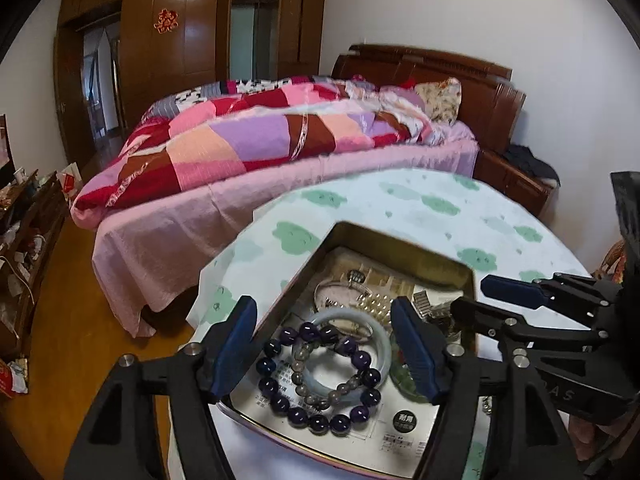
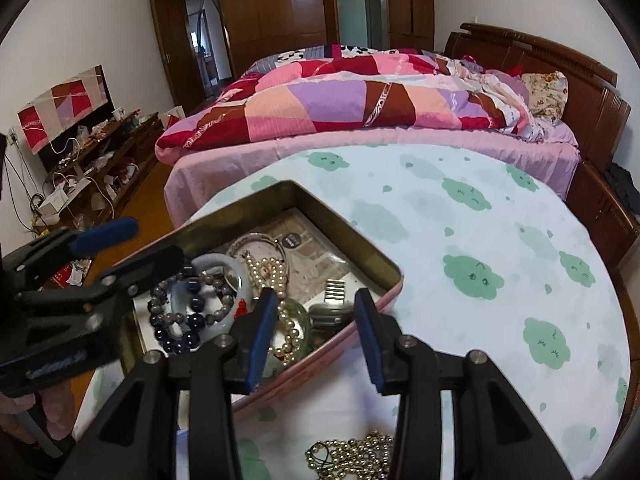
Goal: Organize jewelry
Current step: 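Move the left gripper to the gold bead chain while the right gripper reaches the red-knotted coin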
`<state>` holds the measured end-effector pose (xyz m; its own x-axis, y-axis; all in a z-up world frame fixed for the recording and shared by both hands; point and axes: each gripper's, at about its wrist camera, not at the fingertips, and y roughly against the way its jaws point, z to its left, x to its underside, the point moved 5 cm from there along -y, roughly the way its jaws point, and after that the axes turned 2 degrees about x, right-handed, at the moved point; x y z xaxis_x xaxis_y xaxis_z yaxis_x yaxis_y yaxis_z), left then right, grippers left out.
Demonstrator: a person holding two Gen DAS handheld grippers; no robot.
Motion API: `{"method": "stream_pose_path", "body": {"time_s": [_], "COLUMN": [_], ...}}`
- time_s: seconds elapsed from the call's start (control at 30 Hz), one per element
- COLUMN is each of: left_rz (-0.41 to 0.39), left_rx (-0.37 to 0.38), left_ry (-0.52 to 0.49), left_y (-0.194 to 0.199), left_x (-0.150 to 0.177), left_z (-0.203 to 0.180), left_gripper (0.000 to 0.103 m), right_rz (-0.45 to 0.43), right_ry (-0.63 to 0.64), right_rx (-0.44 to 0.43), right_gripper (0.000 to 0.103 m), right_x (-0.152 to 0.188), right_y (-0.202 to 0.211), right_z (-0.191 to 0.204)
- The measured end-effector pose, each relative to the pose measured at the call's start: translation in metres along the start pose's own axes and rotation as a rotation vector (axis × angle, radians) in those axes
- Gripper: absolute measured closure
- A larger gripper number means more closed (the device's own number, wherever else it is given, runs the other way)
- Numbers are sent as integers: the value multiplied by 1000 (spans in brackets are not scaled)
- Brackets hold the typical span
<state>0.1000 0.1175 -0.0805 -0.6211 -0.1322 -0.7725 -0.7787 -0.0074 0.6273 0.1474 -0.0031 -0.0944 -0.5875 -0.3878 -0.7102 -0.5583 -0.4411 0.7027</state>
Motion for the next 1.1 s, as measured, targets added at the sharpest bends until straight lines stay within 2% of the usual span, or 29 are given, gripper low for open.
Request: {"method": "stream_pose_path", "body": {"time_s": [0.07,0.13,0.17,0.53,0.83,1.1], "left_rz": [6,8,13,33,49,43], "left_rx": [-1,-7,-11,-26,-26,5], "left_ry": [8,11,10,22,15,-26], "left_y": [0,-1,-2,-2,3,13], "left_x": [0,0,1,8,21,30], "left_z": [0,1,1,2,-18,-44], "left_gripper": [33,33,33,33,32,32], "right_rz": [-3,-10,-13,0,39,67], "right_ry": [-2,-5,-7,-50,-157,-101], "right_rx": [-5,-8,-9,0,69,24], "right_gripper": [54,43,42,40,38,38], "right_x": [-1,-2,-2,8,57,91], "right_y": [2,5,7,17,50,70], "right_z": [0,0,-1,-24,-69,-45]}}
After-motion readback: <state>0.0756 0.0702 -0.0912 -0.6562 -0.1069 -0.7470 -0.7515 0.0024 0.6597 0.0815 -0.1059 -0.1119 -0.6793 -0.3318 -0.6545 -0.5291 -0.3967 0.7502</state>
